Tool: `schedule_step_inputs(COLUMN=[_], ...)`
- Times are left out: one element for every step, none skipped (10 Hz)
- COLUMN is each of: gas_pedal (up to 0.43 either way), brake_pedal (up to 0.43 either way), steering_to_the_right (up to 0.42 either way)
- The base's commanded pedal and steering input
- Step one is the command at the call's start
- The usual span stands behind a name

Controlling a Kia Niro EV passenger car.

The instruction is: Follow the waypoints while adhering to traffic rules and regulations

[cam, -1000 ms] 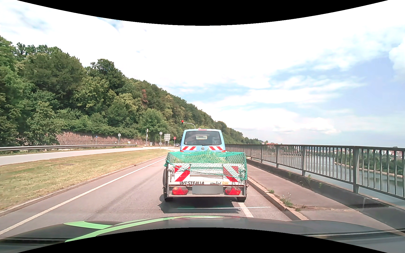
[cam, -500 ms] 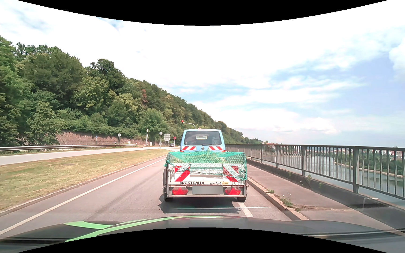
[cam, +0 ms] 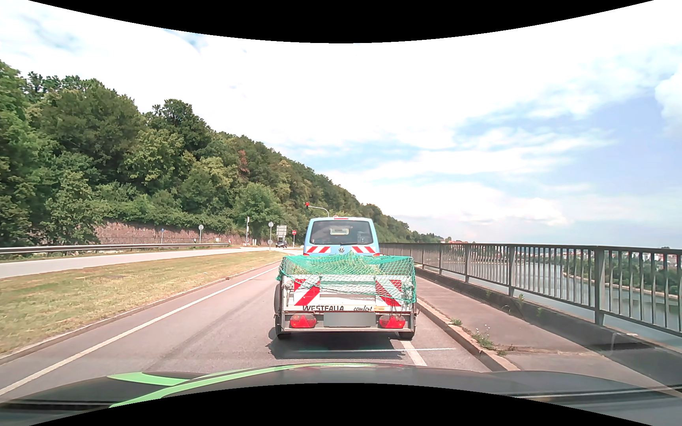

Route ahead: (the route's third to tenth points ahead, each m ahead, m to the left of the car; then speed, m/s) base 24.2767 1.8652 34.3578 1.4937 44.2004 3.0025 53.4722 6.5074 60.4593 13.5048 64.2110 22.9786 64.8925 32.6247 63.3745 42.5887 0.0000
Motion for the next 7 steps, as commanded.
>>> schedule_step_inputs(gas_pedal=[0.0,0.0,0.0,0.0,0.0,0.0,0.0], brake_pedal=[0.305,0.305,0.311,0.305,0.305,0.305,0.311], steering_to_the_right=[-0.003,-0.003,-0.003,-0.003,-0.003,-0.003,-0.003])
